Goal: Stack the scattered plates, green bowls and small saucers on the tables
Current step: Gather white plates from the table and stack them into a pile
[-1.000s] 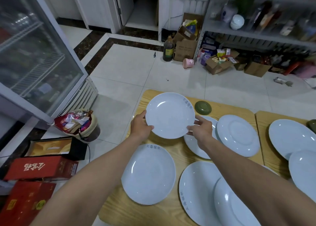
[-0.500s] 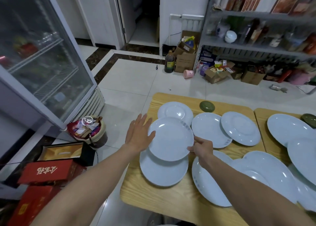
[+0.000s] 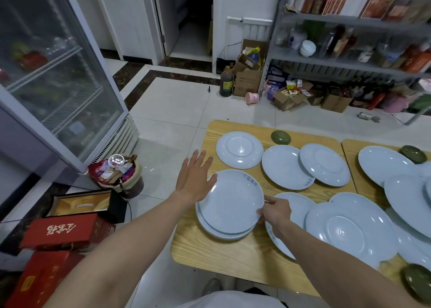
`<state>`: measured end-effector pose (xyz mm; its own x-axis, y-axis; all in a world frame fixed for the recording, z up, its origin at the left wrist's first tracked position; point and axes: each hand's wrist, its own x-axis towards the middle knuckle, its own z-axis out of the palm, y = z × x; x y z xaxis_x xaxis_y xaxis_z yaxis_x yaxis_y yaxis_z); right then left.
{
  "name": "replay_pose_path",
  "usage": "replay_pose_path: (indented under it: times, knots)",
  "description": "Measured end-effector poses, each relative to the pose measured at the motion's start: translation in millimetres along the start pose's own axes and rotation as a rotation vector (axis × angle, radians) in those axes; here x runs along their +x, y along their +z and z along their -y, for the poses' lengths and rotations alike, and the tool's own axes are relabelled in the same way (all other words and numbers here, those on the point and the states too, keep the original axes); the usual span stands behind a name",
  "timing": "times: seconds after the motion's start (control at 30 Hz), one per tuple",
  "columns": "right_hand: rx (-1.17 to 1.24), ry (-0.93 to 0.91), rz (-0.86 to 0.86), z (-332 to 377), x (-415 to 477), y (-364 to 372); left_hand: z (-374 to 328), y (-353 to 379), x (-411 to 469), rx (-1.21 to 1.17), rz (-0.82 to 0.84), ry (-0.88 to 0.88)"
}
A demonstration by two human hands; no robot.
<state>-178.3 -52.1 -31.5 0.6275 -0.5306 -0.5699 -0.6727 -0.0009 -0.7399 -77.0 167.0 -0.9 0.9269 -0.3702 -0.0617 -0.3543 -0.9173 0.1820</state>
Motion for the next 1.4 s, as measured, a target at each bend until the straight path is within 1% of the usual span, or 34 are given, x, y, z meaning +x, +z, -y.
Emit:
replay_pose_path:
  times: [0.43,0.73,0.87,1.03,1.07,1.13,1.23,1.3,1.33,1.4]
  knots:
    - [-0.182,-0.057,-0.059,0,-2,7,-10,5,1,0.012,0.052,0.09]
    - [-0.223,-0.011,-0.088,-1,-9,13,-12,9,-1,0.018,0.064,0.148]
    - [-0.242,-0.016,-0.085,-3,-15,13,-15,14,-3,0.003,0.084,0.17]
    - [-0.276,-0.046,-0.042,1,-20,8,-24,15,-2,-0.004,0.092,0.205]
    - [-0.316,-0.073,-0.024,2,-21,5,-27,15,-1,-0.001,0.093,0.212]
    - [-0.522,-0.186,0.029,5,-22,-5,-35,13,1,0.01,0.094,0.227]
    - [-1.025,-0.413,0.086,12,-17,-29,-54,9,7,0.036,0.1,0.254]
    - [-1.339,-0.524,0.044,18,-9,-50,-71,6,11,0.06,0.098,0.273]
    - [-1.427,-0.539,0.004,23,-6,-63,-81,5,14,0.078,0.093,0.281]
    - [-1.49,-0.53,-0.085,32,1,-92,-103,4,19,0.104,0.081,0.288]
